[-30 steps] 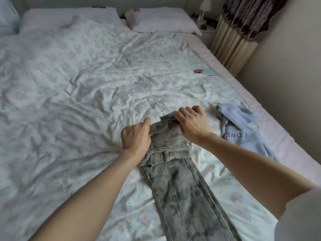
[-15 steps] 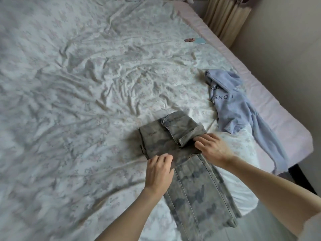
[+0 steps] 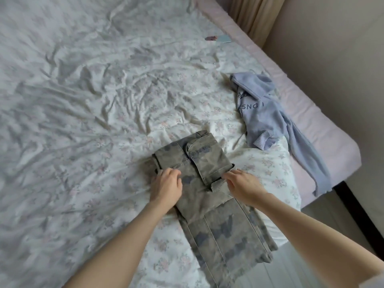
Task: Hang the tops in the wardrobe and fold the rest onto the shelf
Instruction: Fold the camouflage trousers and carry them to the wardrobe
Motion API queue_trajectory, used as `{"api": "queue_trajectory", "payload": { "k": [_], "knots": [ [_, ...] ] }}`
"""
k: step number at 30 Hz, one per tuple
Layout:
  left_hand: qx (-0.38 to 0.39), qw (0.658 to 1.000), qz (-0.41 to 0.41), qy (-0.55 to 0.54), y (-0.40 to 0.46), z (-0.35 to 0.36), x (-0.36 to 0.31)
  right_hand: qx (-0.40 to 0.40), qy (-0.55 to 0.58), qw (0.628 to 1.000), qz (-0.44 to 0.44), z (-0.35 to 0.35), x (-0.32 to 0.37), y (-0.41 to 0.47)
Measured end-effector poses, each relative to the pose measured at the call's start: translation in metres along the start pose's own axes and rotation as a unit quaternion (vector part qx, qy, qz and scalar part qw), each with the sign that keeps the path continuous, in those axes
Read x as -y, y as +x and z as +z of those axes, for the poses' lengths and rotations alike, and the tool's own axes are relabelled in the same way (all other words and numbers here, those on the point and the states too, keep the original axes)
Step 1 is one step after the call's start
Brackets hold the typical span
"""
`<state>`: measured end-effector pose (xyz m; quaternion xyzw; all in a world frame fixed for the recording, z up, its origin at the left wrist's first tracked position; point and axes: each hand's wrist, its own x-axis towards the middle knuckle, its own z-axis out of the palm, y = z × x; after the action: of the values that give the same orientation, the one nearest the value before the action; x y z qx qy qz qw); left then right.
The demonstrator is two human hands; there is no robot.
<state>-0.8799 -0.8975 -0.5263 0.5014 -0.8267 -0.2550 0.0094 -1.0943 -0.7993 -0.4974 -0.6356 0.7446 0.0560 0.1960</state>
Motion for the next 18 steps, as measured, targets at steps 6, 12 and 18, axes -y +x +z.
{"api": "queue_trajectory", "payload": {
  "k": [6,12,18],
  "knots": [
    [0.118,0.991,-0.043,0.037,0.083,-0.033,0.032,0.002,-0.018,0.999,-0.035,-0.039,0.011,0.086],
    [0.324,0.934,-0.06,-0.141,0.149,-0.026,0.056,0.175,-0.071,0.979,-0.076,-0.048,0.027,0.174],
    [0.317,0.941,-0.029,-0.112,0.155,-0.004,0.06,0.301,-0.177,0.933,-0.088,-0.035,0.045,0.216]
  ]
}}
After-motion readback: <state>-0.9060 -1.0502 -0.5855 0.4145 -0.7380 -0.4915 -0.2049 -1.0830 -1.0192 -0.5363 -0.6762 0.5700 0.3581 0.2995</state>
